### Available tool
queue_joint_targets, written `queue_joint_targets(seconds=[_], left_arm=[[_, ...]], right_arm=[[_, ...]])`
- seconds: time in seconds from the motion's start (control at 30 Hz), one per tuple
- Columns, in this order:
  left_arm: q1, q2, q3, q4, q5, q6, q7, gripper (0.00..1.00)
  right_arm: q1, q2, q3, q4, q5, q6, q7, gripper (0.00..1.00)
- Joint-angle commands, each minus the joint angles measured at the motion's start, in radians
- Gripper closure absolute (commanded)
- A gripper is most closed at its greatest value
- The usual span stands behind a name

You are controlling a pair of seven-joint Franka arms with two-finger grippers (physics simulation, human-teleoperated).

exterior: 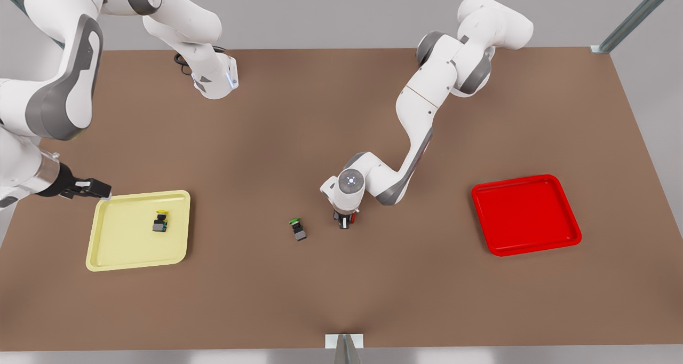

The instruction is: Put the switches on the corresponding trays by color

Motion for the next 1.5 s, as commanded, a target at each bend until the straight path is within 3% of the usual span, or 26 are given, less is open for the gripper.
queue_joint_targets(seconds=[0.0,0.43,0.67,0.87,1.0,1.03,1.3,1.47], left_arm=[[0.0,0.0,0.0,0.0,0.0,0.0,0.0,0.44],[-0.005,-0.003,0.0,0.0,0.0,0.014,-0.014,0.46],[0.006,-0.074,0.011,-0.011,0.004,-0.046,0.0,0.42],[0.135,-0.324,0.078,-0.35,-0.006,-0.041,0.235,0.42],[0.259,-0.477,0.137,-0.592,-0.008,0.031,0.471,0.42],[0.276,-0.52,0.164,-0.698,-0.008,0.138,0.523,0.42],[0.285,-0.572,0.386,-0.85,-0.128,0.149,0.879,0.42],[0.393,-0.568,0.431,-0.867,-0.128,0.147,1.038,0.38]], right_arm=[[0.0,0.0,0.0,0.0,0.0,-0.001,0.0,0.0],[-0.001,0.001,0.0,0.006,0.0,0.0,0.0,0.0],[-0.001,0.001,-0.002,0.006,0.0,0.0,0.0,0.0],[0.0,0.005,-0.002,0.017,0.0,0.002,0.0,0.0],[0.0,0.005,0.0,0.017,0.0,0.002,0.0,0.0],[0.0,0.005,-0.002,0.017,0.0,0.002,0.0,0.0],[0.0,0.005,0.0,0.017,0.0,0.0,0.0,0.0],[0.0,0.005,0.0,0.017,0.0,0.002,0.0,0.0]])
